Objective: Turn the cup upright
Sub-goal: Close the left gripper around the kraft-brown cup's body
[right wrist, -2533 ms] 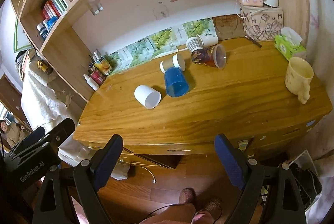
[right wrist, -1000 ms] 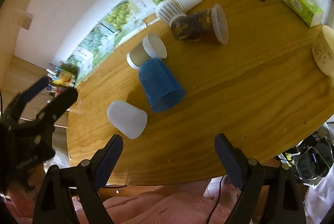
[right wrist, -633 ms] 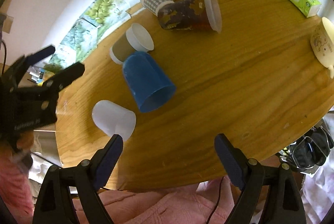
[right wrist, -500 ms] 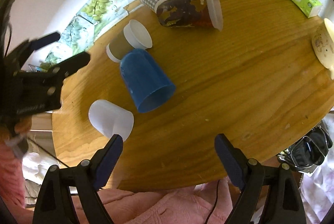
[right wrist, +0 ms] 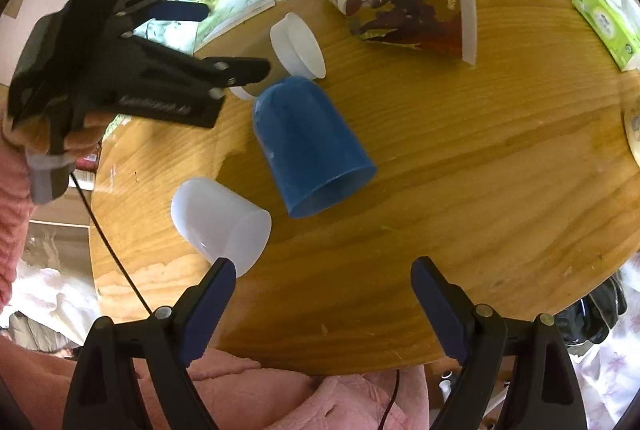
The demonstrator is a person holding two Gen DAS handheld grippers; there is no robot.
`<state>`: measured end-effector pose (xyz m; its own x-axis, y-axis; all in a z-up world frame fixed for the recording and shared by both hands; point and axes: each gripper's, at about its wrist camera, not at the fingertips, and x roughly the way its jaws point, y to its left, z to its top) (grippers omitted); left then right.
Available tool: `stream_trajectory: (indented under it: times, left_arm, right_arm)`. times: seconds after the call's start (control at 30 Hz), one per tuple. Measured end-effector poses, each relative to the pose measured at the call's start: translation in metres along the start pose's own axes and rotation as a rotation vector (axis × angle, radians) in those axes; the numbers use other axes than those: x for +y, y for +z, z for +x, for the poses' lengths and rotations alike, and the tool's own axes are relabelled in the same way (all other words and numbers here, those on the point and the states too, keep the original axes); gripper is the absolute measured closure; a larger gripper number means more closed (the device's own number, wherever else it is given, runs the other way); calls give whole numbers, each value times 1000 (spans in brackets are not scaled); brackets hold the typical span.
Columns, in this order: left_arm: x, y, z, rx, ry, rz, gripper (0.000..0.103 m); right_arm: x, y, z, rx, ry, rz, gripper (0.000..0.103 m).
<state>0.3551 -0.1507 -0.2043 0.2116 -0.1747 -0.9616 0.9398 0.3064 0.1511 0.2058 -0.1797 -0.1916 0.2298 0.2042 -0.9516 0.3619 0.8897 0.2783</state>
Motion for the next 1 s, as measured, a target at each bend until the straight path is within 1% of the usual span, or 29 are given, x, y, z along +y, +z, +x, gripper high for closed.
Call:
stream_trajectory:
  times: [0.2,0.37,0.47,0.53,0.7,0.83,0.9,1.0]
  left_arm:
    - [3,5,19,27,-46,-9,1]
    - [6,11,25,23,-84,-29,2]
    - [7,14,29,32,-118,-44,2]
    - [10,16,34,41,-139,-55,3]
    - [12,20,44,63,-162,-71,10]
    - [12,23,52,77,-174,-75,12]
    - [9,25,52,81,-183,-79,19]
    - [8,30,55,83,-199,-95,19]
  right_arm:
    - [-2,1,6,20,-10,21,13]
    - [-8,0,7,26,-14,42,13]
    - [-9,-1,8,34,-14,47,13]
    - [-9,-1,9,37,-14,48,13]
    - [-10,-4,10,40,-15,57,13]
    - [-12,-8,9,40,-19,71,13]
    - [-13,-10,10,40,-21,79,13]
    - [-15,-12,9,39,-23,88,13]
